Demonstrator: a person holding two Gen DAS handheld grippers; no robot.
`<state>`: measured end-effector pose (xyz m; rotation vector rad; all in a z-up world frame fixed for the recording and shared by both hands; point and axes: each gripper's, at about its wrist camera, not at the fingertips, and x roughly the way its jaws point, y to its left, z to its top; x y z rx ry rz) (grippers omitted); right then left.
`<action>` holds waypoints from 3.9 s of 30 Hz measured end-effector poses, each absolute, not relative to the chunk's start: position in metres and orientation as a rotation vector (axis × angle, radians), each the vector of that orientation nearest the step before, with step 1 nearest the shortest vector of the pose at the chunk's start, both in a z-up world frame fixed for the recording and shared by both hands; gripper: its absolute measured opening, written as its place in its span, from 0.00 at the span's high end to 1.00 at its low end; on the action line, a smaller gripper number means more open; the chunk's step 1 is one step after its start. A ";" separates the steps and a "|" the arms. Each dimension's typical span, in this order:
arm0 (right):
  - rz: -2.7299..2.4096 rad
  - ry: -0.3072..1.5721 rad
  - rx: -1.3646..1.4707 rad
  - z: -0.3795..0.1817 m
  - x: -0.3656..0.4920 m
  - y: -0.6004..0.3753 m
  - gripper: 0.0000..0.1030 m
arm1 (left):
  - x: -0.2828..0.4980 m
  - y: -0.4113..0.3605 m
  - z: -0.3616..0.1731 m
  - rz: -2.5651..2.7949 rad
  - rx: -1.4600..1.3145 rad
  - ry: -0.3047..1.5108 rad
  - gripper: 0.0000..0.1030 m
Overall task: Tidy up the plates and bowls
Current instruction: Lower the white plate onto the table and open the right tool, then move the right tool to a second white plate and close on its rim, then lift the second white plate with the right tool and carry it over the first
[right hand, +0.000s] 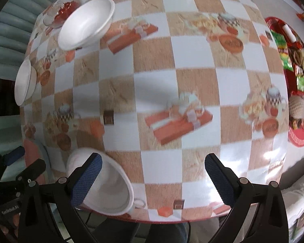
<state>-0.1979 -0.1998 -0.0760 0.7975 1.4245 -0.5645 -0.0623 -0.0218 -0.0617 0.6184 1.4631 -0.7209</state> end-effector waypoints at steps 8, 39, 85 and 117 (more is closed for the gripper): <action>-0.547 1.411 0.737 -0.074 -0.149 -0.229 0.01 | -0.027 -0.058 -0.066 -0.689 0.597 1.434 0.08; -0.586 1.400 0.686 -0.149 -0.019 -0.315 0.01 | 0.073 -0.168 -0.148 -0.545 0.594 1.370 0.07; -0.418 1.411 0.796 -0.152 -0.113 -0.220 0.84 | -0.055 -0.148 -0.144 -0.806 0.674 1.396 0.74; -0.420 1.420 0.839 -0.082 -0.207 -0.123 0.84 | -0.158 -0.027 -0.059 -0.874 0.735 1.346 0.74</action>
